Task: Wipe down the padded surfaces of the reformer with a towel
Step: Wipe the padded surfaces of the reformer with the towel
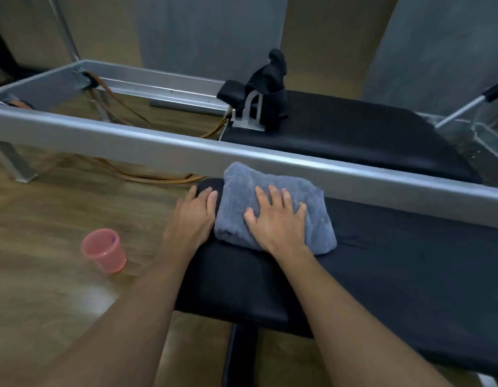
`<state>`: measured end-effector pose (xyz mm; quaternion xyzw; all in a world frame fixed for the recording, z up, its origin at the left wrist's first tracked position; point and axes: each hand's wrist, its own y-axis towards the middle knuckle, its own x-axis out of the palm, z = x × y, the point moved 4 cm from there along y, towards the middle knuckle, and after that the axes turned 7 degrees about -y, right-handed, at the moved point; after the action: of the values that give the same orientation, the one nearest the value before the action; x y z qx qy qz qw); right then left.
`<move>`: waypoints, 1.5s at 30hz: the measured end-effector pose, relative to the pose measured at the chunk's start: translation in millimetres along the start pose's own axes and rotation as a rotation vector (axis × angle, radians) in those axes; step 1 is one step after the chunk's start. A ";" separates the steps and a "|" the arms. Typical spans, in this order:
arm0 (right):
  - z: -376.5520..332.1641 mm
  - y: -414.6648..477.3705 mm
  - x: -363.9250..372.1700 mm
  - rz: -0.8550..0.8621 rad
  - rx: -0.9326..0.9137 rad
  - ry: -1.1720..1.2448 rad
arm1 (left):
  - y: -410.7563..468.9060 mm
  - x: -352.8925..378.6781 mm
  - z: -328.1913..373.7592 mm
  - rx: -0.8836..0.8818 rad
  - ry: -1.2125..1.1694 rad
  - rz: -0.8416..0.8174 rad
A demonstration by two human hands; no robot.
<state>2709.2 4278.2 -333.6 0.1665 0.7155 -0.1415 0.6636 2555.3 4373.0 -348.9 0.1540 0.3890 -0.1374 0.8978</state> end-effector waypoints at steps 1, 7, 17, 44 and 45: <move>3.4 -17.0 -0.9 0.004 0.009 0.008 | -0.8 -1.6 2.3 -0.034 0.056 -0.020; 18.2 -123.1 -7.9 0.045 0.029 -0.014 | -12.0 3.0 42.5 0.121 0.391 -0.150; 40.4 -75.8 -10.1 0.069 0.061 -0.049 | 7.3 31.2 63.1 0.198 0.228 -0.222; 82.3 -176.1 -21.1 -0.009 0.178 0.038 | -25.2 48.0 129.1 0.287 0.290 -0.279; 77.7 -174.2 -20.5 -0.002 0.196 0.032 | -22.8 51.4 131.5 0.304 0.276 -0.265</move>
<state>2706.4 4086.7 -322.5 0.2321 0.7089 -0.2089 0.6324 2667.1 4295.2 -305.4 0.2523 0.4998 -0.2884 0.7768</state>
